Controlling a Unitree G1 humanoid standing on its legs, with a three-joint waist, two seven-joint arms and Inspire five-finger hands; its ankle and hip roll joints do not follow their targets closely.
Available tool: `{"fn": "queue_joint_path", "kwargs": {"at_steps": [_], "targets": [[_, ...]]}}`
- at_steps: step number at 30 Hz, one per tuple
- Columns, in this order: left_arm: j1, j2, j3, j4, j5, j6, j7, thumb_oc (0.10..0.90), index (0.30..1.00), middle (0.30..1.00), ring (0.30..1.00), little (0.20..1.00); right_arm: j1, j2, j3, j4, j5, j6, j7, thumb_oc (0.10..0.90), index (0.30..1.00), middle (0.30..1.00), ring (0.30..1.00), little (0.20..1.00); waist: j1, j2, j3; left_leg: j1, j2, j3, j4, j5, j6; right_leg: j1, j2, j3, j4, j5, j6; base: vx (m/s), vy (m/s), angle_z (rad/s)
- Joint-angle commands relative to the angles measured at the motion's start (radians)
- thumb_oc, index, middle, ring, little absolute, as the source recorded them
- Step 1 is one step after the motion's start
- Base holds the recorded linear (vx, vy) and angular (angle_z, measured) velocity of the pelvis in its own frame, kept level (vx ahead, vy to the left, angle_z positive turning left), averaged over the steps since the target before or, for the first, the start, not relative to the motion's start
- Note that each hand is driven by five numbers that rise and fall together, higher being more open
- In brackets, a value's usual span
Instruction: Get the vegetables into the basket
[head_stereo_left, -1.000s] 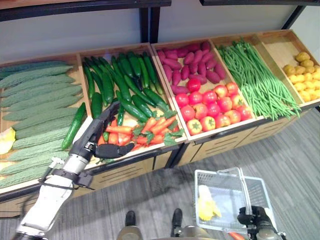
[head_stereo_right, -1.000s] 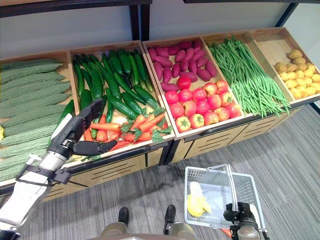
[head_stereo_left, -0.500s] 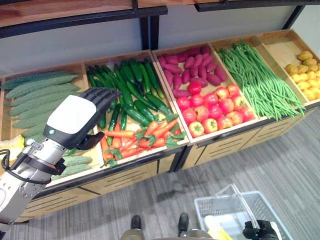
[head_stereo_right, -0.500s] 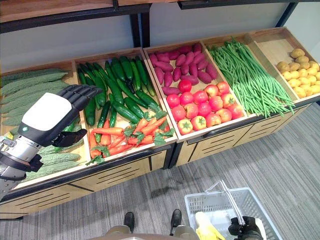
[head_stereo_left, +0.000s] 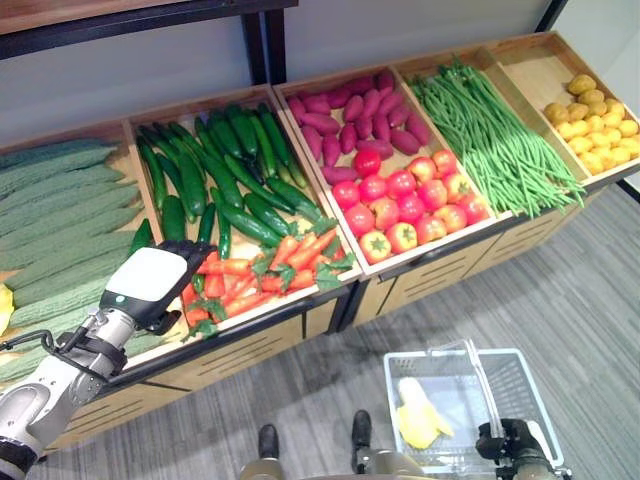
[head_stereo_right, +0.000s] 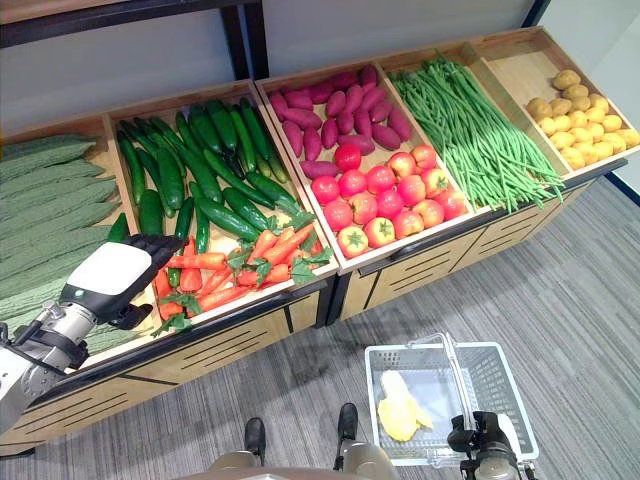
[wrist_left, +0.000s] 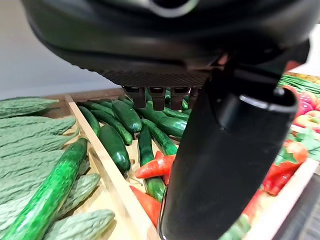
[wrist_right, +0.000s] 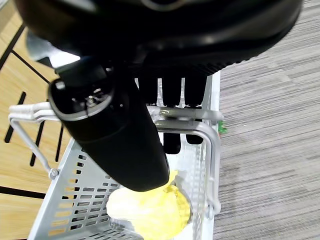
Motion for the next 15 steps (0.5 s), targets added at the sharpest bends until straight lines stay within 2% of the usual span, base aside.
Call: {"fn": "queue_joint_path", "kwargs": {"at_steps": [1,5,15], "targets": [[-0.190,0.014,0.041,0.001,0.006,0.026,0.104,0.900,1.000,1.000,1.000,1.000,-0.049,-0.087,0.026,-0.037,-0.009,-0.047,-0.073,0.400,0.300,0.300,0.300,0.300,-0.009,-0.047,0.002,0.021,0.020,0.027,0.000,-0.036,-0.018,0.001,-0.115,0.009,0.013,0.005,0.126,0.02,0.017,-0.07],[-0.241,-0.012,-0.006,0.049,0.013,0.037,0.118,0.900,1.000,1.000,1.000,1.000,-0.053,-0.083,0.030,-0.002,-0.019,-0.043,-0.080,0.400,0.300,0.300,0.300,0.300,-0.015,-0.047,-0.004,0.030,0.019,0.036,0.000,-0.043,-0.017,0.003,-0.116,0.016,0.010,0.004,0.127,0.03,0.017,-0.05],[-0.285,-0.052,-0.049,0.113,-0.014,0.040,0.134,0.900,1.000,1.000,1.000,1.000,-0.062,-0.074,0.044,0.018,-0.021,-0.046,-0.080,0.400,0.300,0.300,0.300,0.300,-0.025,-0.046,-0.005,0.038,0.019,0.049,0.000,-0.048,-0.018,0.001,-0.117,0.028,0.009,0.004,0.127,0.01,0.004,-0.02]]}}
